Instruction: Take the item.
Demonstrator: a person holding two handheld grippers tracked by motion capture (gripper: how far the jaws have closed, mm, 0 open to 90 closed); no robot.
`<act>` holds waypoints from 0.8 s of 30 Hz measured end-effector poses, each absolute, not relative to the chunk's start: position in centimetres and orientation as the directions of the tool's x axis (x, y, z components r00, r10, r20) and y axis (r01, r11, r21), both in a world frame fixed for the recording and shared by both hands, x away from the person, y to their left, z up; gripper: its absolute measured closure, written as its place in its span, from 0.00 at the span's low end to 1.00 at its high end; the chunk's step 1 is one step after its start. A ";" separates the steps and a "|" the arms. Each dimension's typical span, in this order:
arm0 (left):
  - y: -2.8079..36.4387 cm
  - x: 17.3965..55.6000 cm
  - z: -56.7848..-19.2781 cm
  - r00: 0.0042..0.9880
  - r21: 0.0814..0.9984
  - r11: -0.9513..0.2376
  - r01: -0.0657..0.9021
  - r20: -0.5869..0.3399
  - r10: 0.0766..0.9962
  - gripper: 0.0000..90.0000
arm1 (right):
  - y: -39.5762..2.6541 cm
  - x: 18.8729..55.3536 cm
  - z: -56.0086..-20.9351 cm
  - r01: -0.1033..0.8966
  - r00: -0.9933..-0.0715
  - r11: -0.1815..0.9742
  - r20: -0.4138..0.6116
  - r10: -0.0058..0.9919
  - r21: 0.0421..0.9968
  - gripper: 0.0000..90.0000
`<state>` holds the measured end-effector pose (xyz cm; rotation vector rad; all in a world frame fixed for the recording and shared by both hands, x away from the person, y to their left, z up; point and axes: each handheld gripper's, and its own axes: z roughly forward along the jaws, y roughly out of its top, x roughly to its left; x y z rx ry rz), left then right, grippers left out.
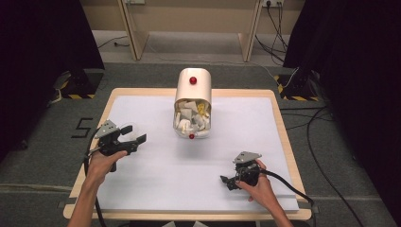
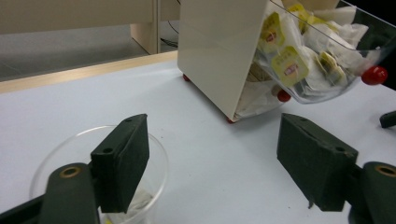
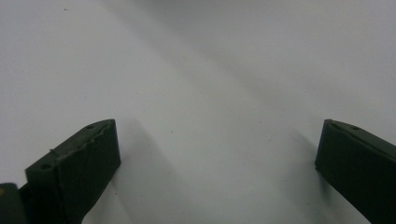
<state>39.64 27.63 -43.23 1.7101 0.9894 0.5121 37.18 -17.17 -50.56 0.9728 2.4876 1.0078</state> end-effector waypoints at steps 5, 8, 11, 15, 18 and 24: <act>26.8 39.1 -42.9 0.597 0.927 -0.106 0.359 -0.140 0.790 0.23 | -17.2 37.2 -50.6 0.482 -0.732 0.528 -0.011 0.682 0.699 0.01; 26.0 38.7 -43.0 0.621 0.927 -0.121 0.355 -0.137 0.772 0.22 | -17.2 37.2 -50.6 0.482 -0.732 0.528 -0.011 0.682 0.699 0.01; 25.5 38.3 -43.5 0.628 0.925 -0.125 0.358 -0.139 0.765 0.21 | -17.2 37.2 -50.6 0.482 -0.731 0.528 -0.011 0.682 0.699 0.01; 25.2 38.0 -44.2 0.637 0.921 -0.138 0.365 -0.139 0.758 0.20 | -17.2 37.2 -50.6 0.482 -0.732 0.528 -0.011 0.682 0.699 0.01; 24.9 37.3 -45.2 0.646 0.918 -0.141 0.370 -0.146 0.749 0.20 | -17.2 37.2 -50.6 0.482 -0.732 0.528 -0.011 0.682 0.699 0.01; 24.7 36.6 -46.6 0.652 0.909 -0.151 0.388 -0.155 0.743 0.20 | -17.2 37.2 -50.6 0.482 -0.732 0.528 -0.011 0.682 0.699 0.01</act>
